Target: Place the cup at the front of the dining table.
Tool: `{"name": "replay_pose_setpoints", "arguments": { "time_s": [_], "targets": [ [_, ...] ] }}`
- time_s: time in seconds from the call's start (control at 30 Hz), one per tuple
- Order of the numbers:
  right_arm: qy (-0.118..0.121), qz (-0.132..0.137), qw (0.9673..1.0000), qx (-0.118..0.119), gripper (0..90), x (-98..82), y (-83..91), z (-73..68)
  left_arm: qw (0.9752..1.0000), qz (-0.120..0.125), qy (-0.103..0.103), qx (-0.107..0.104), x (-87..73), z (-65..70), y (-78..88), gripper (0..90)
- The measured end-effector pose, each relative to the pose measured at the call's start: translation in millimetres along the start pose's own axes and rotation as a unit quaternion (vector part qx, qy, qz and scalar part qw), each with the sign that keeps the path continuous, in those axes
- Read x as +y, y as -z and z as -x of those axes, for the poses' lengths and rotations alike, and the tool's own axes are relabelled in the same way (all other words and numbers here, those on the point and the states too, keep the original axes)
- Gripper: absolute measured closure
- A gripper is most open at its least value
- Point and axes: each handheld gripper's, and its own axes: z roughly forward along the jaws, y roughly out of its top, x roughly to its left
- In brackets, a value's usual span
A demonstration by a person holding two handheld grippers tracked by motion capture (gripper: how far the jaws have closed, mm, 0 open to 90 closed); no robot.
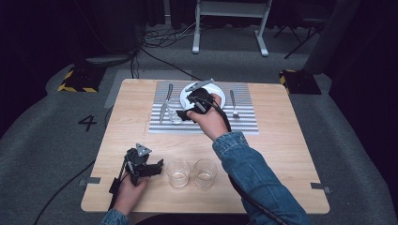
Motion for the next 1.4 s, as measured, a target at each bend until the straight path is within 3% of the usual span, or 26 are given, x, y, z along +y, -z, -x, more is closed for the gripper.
{"name": "replay_pose_setpoints", "arguments": {
  "time_s": [0.53,0.77,1.03,1.4],
  "targets": [
    [0.010,0.009,0.9997,-0.021,17.8,-18.6,49.9,15.5,1.0000,-0.001,0.002,-0.001,0.1,0.1,0.2,15.0],
    [-0.003,0.006,0.9998,-0.020,17.5,-32.9,67.6,20.7,1.0000,-0.001,0.002,-0.001,0.1,0.1,0.2,15.0],
    [-0.008,0.004,0.9991,-0.041,18.0,-46.6,87.0,29.4,1.0000,-0.001,0.002,-0.001,0.1,0.1,0.2,15.0],
    [-0.032,0.008,0.9989,-0.034,16.1,-71.0,122.9,45.6,1.0000,-0.001,0.002,-0.001,0.1,0.1,0.2,15.0]
  ]
}}
